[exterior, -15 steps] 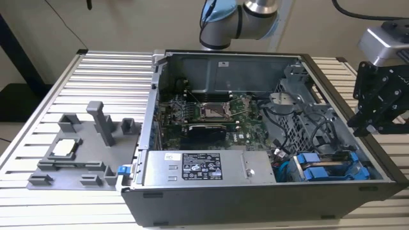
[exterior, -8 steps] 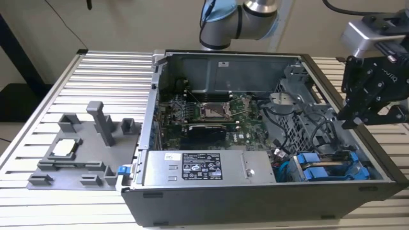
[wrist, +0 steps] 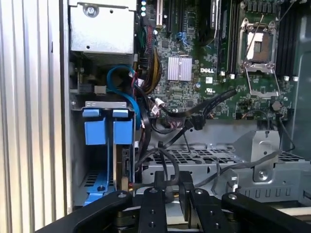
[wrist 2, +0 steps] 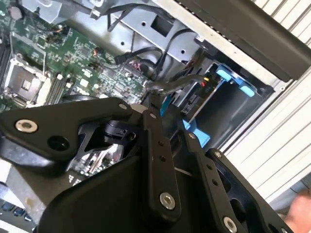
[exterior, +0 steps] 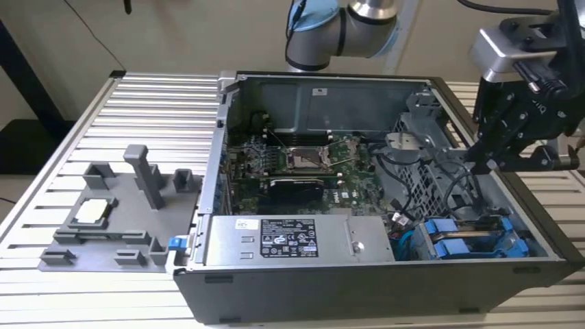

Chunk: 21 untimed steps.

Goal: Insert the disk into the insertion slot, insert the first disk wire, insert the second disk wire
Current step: 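Insert the first disk wire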

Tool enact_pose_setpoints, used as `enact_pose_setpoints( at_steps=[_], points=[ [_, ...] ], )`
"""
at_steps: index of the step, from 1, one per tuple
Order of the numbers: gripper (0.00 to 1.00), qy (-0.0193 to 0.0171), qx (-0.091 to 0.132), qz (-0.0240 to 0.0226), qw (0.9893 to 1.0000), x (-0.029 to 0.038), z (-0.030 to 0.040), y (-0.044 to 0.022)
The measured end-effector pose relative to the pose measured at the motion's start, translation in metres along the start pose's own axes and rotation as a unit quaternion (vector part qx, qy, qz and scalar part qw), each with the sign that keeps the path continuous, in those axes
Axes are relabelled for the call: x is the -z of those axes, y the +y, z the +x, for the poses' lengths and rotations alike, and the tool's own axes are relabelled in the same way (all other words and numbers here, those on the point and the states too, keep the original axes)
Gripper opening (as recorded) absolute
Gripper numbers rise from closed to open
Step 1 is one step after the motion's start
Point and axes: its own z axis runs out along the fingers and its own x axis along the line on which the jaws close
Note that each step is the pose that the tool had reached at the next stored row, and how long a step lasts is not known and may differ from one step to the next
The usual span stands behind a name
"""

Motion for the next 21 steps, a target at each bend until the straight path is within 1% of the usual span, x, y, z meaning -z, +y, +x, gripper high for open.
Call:
enact_pose_setpoints(
  at_steps=[4,6,7,10,12,13,14,18,21],
  points=[
    [0.27,-0.0012,0.026,-0.0040,0.9997,-0.0015,0.0002,0.0013],
    [0.27,-0.0023,0.034,-0.0047,0.9994,-0.0030,0.0001,0.0026],
    [0.27,-0.0036,0.036,-0.0045,0.9993,-0.0033,0.0001,0.0034],
    [0.27,-0.0098,0.039,-0.0037,0.9992,-0.0034,-0.0002,0.0065],
    [0.27,-0.0158,0.039,-0.0033,0.9991,-0.0034,-0.0003,0.0077],
    [0.27,-0.0180,0.039,-0.0033,0.9991,-0.0032,-0.0004,0.0090],
    [0.27,-0.0191,0.040,-0.0032,0.9990,-0.0032,-0.0005,0.0105],
    [0.27,-0.0193,0.040,-0.0033,0.9990,-0.0030,-0.0006,0.0169],
    [0.27,-0.0192,0.040,-0.0025,0.9990,-0.0029,-0.0012,0.0243]
  ],
)
